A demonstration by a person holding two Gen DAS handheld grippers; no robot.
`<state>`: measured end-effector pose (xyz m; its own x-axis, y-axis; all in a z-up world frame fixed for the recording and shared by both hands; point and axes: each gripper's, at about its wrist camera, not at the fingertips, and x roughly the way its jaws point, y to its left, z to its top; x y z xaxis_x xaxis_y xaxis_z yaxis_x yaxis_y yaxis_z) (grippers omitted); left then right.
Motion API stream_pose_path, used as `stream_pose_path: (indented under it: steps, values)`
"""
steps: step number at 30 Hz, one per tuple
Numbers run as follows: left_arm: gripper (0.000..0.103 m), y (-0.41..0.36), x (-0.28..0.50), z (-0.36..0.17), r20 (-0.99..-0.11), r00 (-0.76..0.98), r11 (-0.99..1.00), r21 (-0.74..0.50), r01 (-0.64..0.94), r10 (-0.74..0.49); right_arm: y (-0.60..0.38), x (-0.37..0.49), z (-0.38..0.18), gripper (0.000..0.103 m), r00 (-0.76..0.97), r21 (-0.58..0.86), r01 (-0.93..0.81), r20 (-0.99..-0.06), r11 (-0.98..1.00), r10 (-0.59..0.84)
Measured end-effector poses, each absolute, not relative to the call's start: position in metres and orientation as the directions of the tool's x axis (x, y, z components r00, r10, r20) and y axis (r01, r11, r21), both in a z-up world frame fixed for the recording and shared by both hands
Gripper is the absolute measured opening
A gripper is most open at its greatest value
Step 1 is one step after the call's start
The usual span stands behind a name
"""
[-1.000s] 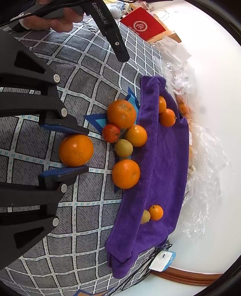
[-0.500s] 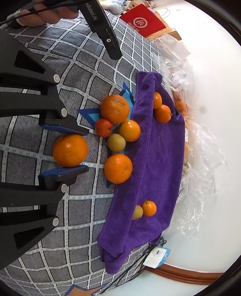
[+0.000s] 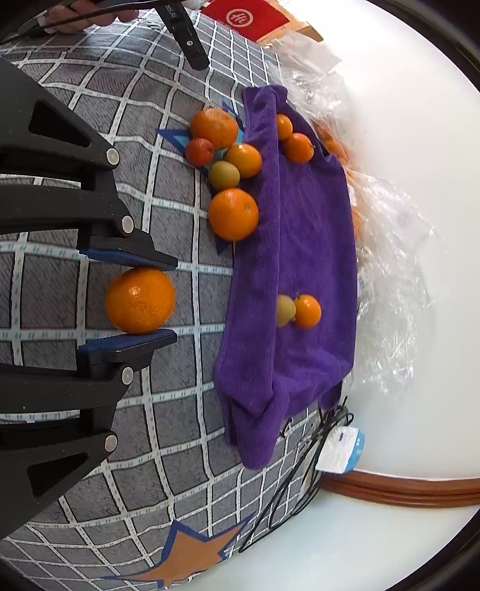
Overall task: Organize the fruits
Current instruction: 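Close the left tool on a large dimpled orange while the right tool holds its orange, then lift the left tool's orange off the bedspread while the right tool keeps its orange raised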
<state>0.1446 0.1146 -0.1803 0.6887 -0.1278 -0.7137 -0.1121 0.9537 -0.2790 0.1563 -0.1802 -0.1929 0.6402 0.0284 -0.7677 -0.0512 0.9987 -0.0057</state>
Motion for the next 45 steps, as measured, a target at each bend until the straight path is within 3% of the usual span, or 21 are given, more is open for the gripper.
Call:
stream_pose_path:
  steps: [8,20,25,29,33,37,45]
  values:
    - [0.055,0.081,0.142,-0.159,-0.678,0.688,0.941,-0.337,0.024,-0.26,-0.192,0.156,-0.196,0.032,0.652,0.012,-0.052,-0.757,0.999,0.043]
    - [0.055,0.023,0.184,-0.166,-0.711,0.632,0.938,-0.339,0.077,-0.308,-0.2,0.157,-0.199,0.032,0.641,0.079,-0.058,-0.761,0.995,0.098]
    - [0.04,0.019,0.193,-0.177,-0.731,0.617,0.939,-0.34,0.043,-0.293,-0.197,0.157,-0.2,0.032,0.64,0.073,-0.07,-0.762,0.995,0.101]
    - [0.039,0.025,0.194,-0.178,-0.723,0.611,0.921,-0.388,0.028,-0.323,-0.197,0.157,-0.2,0.033,0.637,0.075,-0.071,-0.764,0.995,0.104]
    - [0.038,0.043,0.185,-0.165,-0.715,0.63,0.924,-0.383,0.009,-0.303,-0.197,0.157,-0.201,0.033,0.635,0.074,-0.072,-0.766,0.995,0.103]
    - [0.039,0.062,0.169,-0.152,-0.73,0.652,0.956,-0.291,-0.024,-0.206,-0.198,0.158,-0.201,0.032,0.631,0.075,-0.069,-0.769,0.995,0.102]
    - [0.039,0.077,0.16,-0.172,-0.742,0.656,0.97,-0.236,-0.063,-0.138,-0.197,0.159,-0.203,0.033,0.623,0.07,-0.072,-0.776,0.995,0.1]
